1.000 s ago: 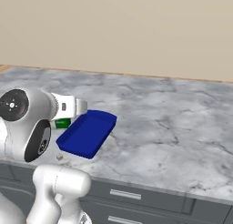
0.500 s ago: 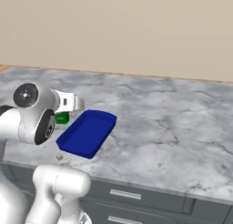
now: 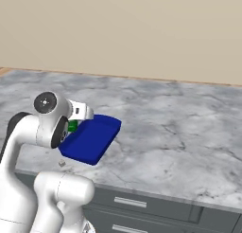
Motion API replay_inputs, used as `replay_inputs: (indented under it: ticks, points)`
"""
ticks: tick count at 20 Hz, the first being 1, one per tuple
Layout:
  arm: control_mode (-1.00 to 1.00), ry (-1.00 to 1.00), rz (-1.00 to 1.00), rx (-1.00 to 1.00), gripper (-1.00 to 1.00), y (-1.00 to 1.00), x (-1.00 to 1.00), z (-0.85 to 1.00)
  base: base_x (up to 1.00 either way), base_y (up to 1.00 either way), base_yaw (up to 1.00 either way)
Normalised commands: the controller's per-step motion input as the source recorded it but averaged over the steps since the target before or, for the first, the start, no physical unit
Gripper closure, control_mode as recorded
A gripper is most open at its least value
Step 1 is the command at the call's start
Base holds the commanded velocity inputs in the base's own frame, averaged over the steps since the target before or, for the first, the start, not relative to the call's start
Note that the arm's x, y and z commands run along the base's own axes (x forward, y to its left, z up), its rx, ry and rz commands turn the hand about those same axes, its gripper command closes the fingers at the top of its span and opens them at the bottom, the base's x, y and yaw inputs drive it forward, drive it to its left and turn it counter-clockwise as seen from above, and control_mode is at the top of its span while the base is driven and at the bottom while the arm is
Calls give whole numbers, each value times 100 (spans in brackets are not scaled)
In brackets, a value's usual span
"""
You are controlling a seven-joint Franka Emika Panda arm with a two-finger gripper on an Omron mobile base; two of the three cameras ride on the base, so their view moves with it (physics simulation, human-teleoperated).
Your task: Take out the milk from the fridge and place it on the tray on the counter. Then take the sugar cube near the tray and place it in the tray.
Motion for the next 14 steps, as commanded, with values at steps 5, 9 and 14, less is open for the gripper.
replay_inputs:
  ticks: [5,9,14]
  points:
    - [-100,0,0,10,100,0,36,-42,0,0,0]
    - [-100,-2,-3,2,100,0,49,-36,0,0,0]
    - [-100,-1,-4,0,100,4,50,-23,0,0,0]
